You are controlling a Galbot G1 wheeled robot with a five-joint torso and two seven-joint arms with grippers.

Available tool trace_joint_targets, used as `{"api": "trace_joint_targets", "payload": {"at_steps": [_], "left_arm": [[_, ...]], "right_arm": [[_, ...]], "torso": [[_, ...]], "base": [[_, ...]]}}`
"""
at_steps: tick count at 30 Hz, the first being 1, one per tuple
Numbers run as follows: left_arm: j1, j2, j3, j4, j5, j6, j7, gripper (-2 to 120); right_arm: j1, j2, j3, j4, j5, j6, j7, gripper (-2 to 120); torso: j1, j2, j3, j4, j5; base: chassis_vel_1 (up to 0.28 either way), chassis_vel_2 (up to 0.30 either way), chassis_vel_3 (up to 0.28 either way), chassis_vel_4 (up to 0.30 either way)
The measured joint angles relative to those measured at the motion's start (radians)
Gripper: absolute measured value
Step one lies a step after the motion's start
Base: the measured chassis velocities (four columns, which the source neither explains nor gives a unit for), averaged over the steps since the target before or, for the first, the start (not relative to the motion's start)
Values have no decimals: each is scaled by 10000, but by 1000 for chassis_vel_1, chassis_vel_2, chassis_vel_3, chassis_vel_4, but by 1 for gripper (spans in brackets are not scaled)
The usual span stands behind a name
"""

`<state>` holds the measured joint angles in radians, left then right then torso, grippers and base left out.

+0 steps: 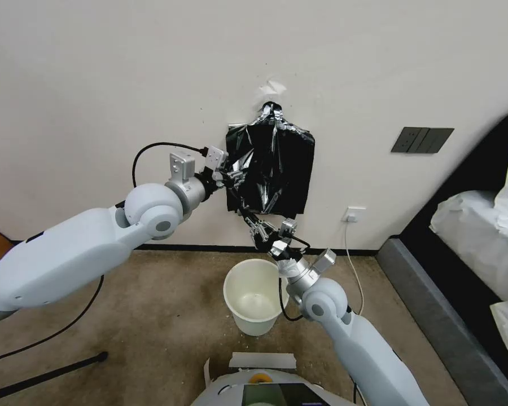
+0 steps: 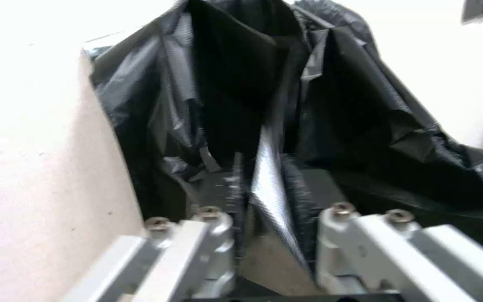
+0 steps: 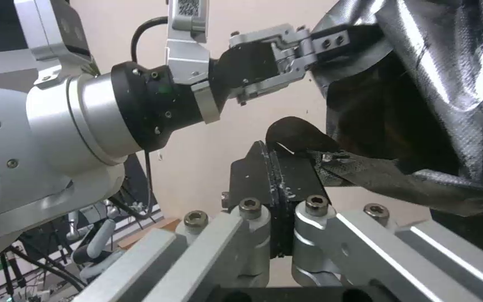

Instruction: Place a trash bag onto the trash bin.

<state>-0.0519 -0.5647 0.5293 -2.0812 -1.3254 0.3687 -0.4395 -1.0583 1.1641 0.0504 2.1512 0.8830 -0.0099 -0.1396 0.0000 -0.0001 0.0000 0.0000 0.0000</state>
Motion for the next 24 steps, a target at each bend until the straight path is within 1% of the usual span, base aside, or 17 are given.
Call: {"api": "trace_joint_targets", "payload": {"at_steps": [1,2,3,4,6,11,13,14,17,18,20,21,22,24], "left_arm": [[74,-1,-111,-88,-33,44,-114,8],[110,-1,-167,-138,-48,37,-164,5],[110,-1,-167,-138,-48,37,-164,5],[144,-1,-213,-169,-54,-17,-188,0],[321,6,-416,-265,-70,-325,-203,0],[590,135,-674,-506,-54,-633,-220,0],[860,215,-977,-684,-52,-830,-219,0],[860,215,-977,-684,-52,-830,-219,0],[1319,310,-1425,-887,-66,-1241,-198,0],[1319,310,-1425,-887,-66,-1241,-198,0],[1559,389,-1646,-982,-116,-1458,-166,0],[1631,419,-1725,-1013,-136,-1516,-144,0],[1631,419,-1725,-1013,-136,-1516,-144,0],[1945,479,-2065,-1132,-168,-1684,-15,0]], "right_arm": [[16,-15,2,27,55,-5,50,0],[20,-39,3,50,88,-12,87,0],[20,-39,3,50,88,-12,87,0],[21,-63,4,74,113,-19,128,0],[21,-121,8,181,170,-62,278,0],[-1,-234,116,384,112,-230,659,0],[-66,-409,227,597,-174,-408,1005,10],[-66,-409,227,597,-174,-408,1005,10],[-392,-851,542,990,-1066,-1063,1472,25],[-392,-851,542,990,-1066,-1063,1472,25],[-975,-1374,919,1211,-2043,-1495,1507,35],[-1200,-1547,1066,1308,-2339,-1626,1508,38],[-1200,-1547,1066,1308,-2339,-1626,1508,38],[-1890,-2068,1599,1700,-2949,-2003,1634,50]], "torso": [[0,0,0,1,0],[0,0,0,0,0],[0,0,0,0,0],[0,0,0,0,0],[0,0,0,-1,0],[0,0,0,0,1],[0,0,0,0,0],[0,0,0,0,0],[0,0,0,2,1],[0,0,0,2,1],[0,0,0,0,0],[0,0,0,-3,3],[0,0,0,-3,3],[0,1,-1,-4,3]], "base": [[0,0,0,0],[0,0,0,0],[0,0,0,0],[0,0,0,0],[0,0,0,0],[0,0,0,0],[0,0,0,0],[0,0,0,0],[0,0,0,0],[0,0,0,0],[0,0,0,0],[0,0,0,0],[0,0,0,0],[0,0,0,0]]}}
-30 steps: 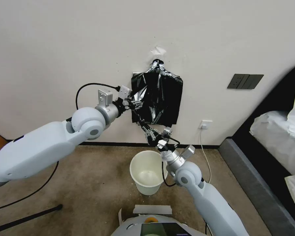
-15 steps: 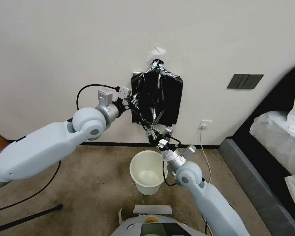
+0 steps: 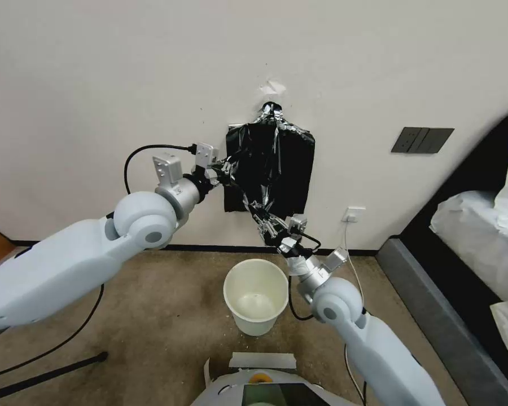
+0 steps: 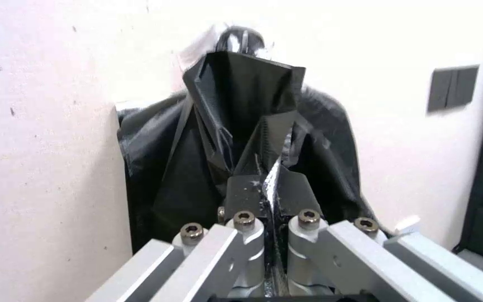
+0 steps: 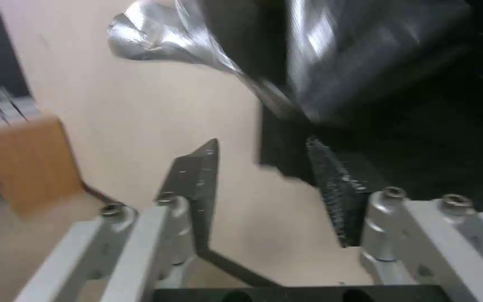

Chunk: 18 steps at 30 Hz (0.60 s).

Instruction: Place a trash bag onto the trash bin.

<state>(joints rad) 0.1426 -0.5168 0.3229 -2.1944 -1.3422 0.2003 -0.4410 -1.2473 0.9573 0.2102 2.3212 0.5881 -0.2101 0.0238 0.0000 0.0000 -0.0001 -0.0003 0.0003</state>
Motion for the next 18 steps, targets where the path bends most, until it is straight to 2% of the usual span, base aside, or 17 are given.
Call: {"api": "trace_joint_targets", "payload": {"at_steps": [1,5,6,9,10,13,15,17,18], "left_arm": [[0,0,0,0,0,0,0,0],[629,26,-536,-168,-11,-130,68,0],[629,26,-536,-168,-11,-130,68,0],[949,34,-786,-275,-6,-183,88,0],[949,34,-786,-275,-6,-183,88,0],[1293,55,-1094,-397,10,-218,96,0],[1363,58,-1156,-424,16,-231,99,0],[1628,70,-1380,-513,48,-256,112,0],[1628,70,-1380,-513,48,-256,112,0]], "right_arm": [[0,0,0,0,0,0,0,50],[-190,-577,510,756,-306,-547,680,68],[-190,-577,510,756,-306,-547,680,68],[511,-1030,559,1194,-346,-1020,1311,83],[511,-1030,559,1194,-346,-1020,1311,83],[1726,-1769,432,1299,-49,-1540,1839,97],[2041,-1960,372,1310,157,-1675,1964,98],[3429,-2679,41,1334,1117,-2198,2480,100],[3429,-2679,41,1334,1117,-2198,2480,100]], "torso": [[0,0,0,0,0],[0,0,0,3,-1],[0,0,0,3,-1],[0,0,1,4,0],[0,0,1,4,0],[0,0,1,5,0],[0,0,1,5,0],[0,0,1,6,-3],[0,0,1,6,-3]], "base": [[0,0,0,0],[0,0,0,0],[0,0,0,0],[0,0,0,0],[0,0,0,0],[0,0,0,0],[0,0,0,0],[0,0,0,0],[0,0,0,0]]}}
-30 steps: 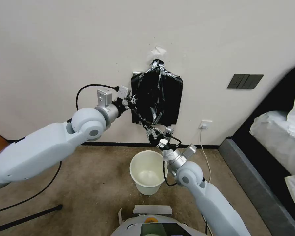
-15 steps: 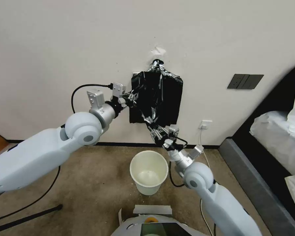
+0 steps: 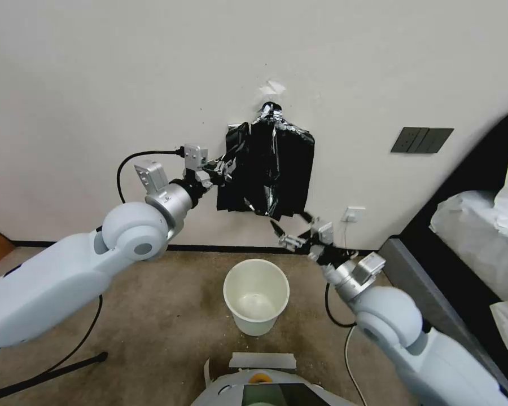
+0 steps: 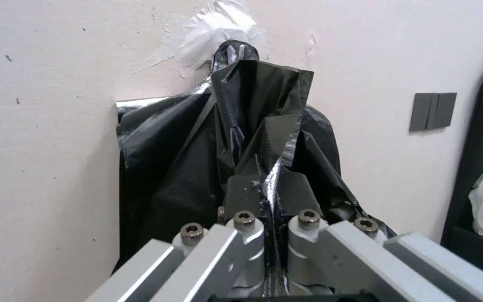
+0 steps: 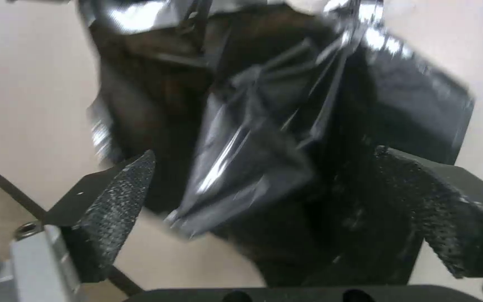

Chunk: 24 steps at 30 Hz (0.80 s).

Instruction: Place a trash bag onto the trash bin.

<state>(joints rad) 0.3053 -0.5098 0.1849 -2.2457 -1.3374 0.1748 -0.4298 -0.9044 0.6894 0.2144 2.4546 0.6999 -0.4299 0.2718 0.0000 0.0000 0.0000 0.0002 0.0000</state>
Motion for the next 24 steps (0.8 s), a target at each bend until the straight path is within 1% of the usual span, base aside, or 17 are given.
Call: {"api": "trace_joint_targets", "payload": {"at_steps": [3,4,6,7,8,10,12,13,14,15,17,18,19,20,21,22,24], "left_arm": [[172,-17,-145,-55,35,-39,10,0],[172,-17,-145,-55,35,-39,10,0],[166,-71,-148,-59,44,-59,11,0],[152,-98,-147,-57,47,-62,10,0],[152,-98,-147,-57,47,-62,10,0],[143,-155,-138,-59,54,-65,9,0],[143,-155,-138,-59,54,-65,9,0],[170,-184,-137,-75,67,-69,8,0],[170,-184,-137,-75,67,-69,8,0],[185,-196,-144,-78,69,-68,8,0],[202,-214,-171,-80,74,-69,7,0],[202,-214,-171,-80,74,-69,7,0],[205,-232,-193,-79,77,-70,8,0],[194,-250,-194,-80,77,-70,15,0],[185,-262,-194,-80,78,-70,18,0],[185,-262,-194,-80,78,-70,18,0],[172,-310,-199,-92,80,-70,32,0]], "right_arm": [[2053,-729,-950,-98,710,-687,350,100],[2053,-729,-950,-98,710,-687,350,100],[3642,-1012,-2251,-223,1244,-1232,639,100],[4387,-1042,-2829,-289,1549,-1499,810,100],[4387,-1042,-2829,-289,1549,-1499,810,100],[6420,-1006,-4410,-625,2000,-2125,1115,100],[6420,-1006,-4410,-625,2000,-2125,1115,100],[8015,-807,-5759,-1027,2144,-2725,1379,100],[8015,-807,-5759,-1027,2144,-2725,1379,100],[8695,-676,-6402,-1217,2229,-2960,1513,100],[9514,-556,-7176,-1482,2222,-3082,1565,100],[9514,-556,-7176,-1482,2222,-3082,1565,100],[10333,-496,-8021,-1722,2038,-3135,1512,100],[10786,-510,-8565,-1884,1761,-3142,1353,100],[10991,-546,-8835,-1969,1507,-3141,1186,100],[10991,-546,-8835,-1969,1507,-3141,1186,100],[11561,-729,-9574,-2182,615,-3140,589,100]], "torso": [[0,0,0,-2,-1],[0,0,0,-2,-1],[0,0,1,-3,1],[0,0,0,-4,2],[0,0,0,-4,2],[0,0,0,-2,-1],[0,0,0,-2,-1],[0,0,1,-2,-2],[0,0,1,-2,-2],[0,0,1,0,-2],[1,0,1,2,-3],[1,0,1,2,-3],[0,0,1,1,-4],[0,0,1,0,-1],[0,0,1,-1,1],[0,0,1,-1,1],[1,0,2,-4,1]], "base": [[0,0,0,0],[0,0,0,0],[0,0,0,0],[0,0,0,0],[0,0,0,0],[0,0,0,0],[0,0,0,0],[0,0,0,0],[0,0,0,0],[0,0,0,0],[0,0,0,0],[0,0,0,0],[0,0,0,0],[0,0,0,0],[0,0,0,0],[0,0,0,0],[0,0,0,0]]}}
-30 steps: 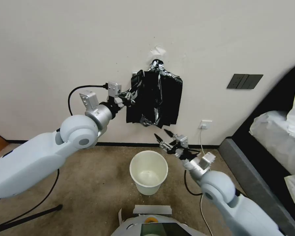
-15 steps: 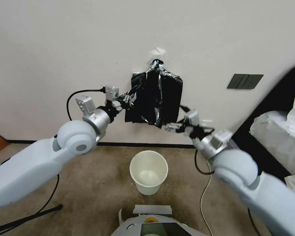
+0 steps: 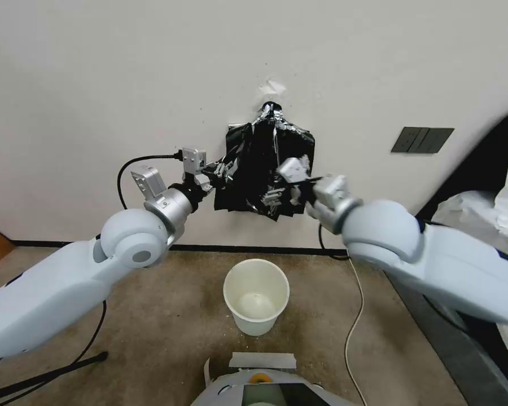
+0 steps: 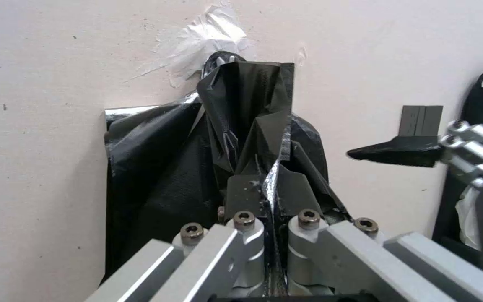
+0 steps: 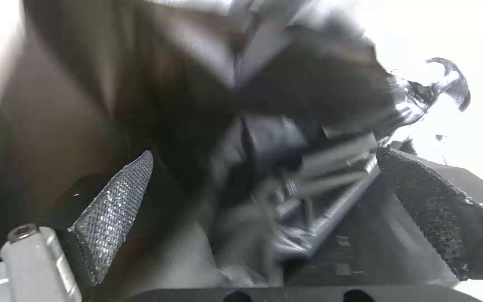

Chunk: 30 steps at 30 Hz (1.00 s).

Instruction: Place a trash bag onto the trash bin.

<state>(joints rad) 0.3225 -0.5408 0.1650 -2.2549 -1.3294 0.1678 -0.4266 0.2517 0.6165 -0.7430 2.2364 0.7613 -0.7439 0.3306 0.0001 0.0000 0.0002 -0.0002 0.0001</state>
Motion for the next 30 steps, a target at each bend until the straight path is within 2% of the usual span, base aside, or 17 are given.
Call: {"api": "trace_joint_targets", "payload": {"at_steps": [2,3,6,7,10,11,14,15,18,19,22,24,26,30], "left_arm": [[16,-23,-37,-29,0,0,32,0],[16,-23,-37,-29,0,0,32,0],[31,-37,-53,-54,0,0,116,0],[31,-37,-53,-54,0,0,116,0],[-8,-54,-53,-91,1,0,166,0],[-8,-54,-53,-91,1,0,166,0],[-26,-38,-68,-165,-9,0,187,0],[-26,-38,-68,-165,-9,0,187,0],[28,37,-181,-256,-39,0,198,0],[28,37,-181,-256,-39,0,198,0],[171,140,-345,-340,-63,0,219,0],[217,157,-386,-359,-64,0,221,0],[299,174,-451,-389,-64,0,223,0],[328,185,-473,-392,-65,0,223,0]], "right_arm": [[572,-162,-641,-21,-286,10,-346,100],[572,-162,-641,-21,-286,10,-346,100],[1409,-303,-1612,41,-357,27,-742,87],[1409,-303,-1612,41,-357,27,-742,87],[2143,-397,-2361,64,-404,39,-966,73],[2143,-397,-2361,64,-404,39,-966,73],[2767,-473,-2965,76,-444,52,-1060,59],[2767,-473,-2965,76,-444,52,-1060,59],[3121,-551,-3329,66,-499,62,-1069,45],[3121,-551,-3329,66,-499,62,-1069,45],[3314,-657,-3525,39,-604,67,-1091,30],[3331,-691,-3549,38,-627,69,-1111,26],[3355,-821,-3594,59,-697,72,-1225,15],[3357,-962,-3628,99,-795,74,-1313,7]], "torso": [[0,0,-1,-2,0],[0,0,-1,-2,0],[0,0,-2,2,0],[0,0,-2,2,0],[-1,0,-2,2,-1],[-1,0,-2,2,-1],[0,0,-1,1,-2],[0,0,-1,1,-2],[-1,0,-1,2,-1],[-1,0,-1,2,-1],[-1,0,-1,3,0],[0,0,-2,3,-1],[-1,0,-1,3,-1],[0,0,-2,0,0]], "base": [[0,0,0,0],[0,0,0,0],[0,0,0,0],[0,0,0,0],[0,0,0,0],[0,0,0,0],[0,0,0,0],[0,0,0,0],[0,0,0,0],[0,0,0,0],[0,0,0,0],[0,0,0,0],[0,0,0,0],[0,0,0,0]]}}
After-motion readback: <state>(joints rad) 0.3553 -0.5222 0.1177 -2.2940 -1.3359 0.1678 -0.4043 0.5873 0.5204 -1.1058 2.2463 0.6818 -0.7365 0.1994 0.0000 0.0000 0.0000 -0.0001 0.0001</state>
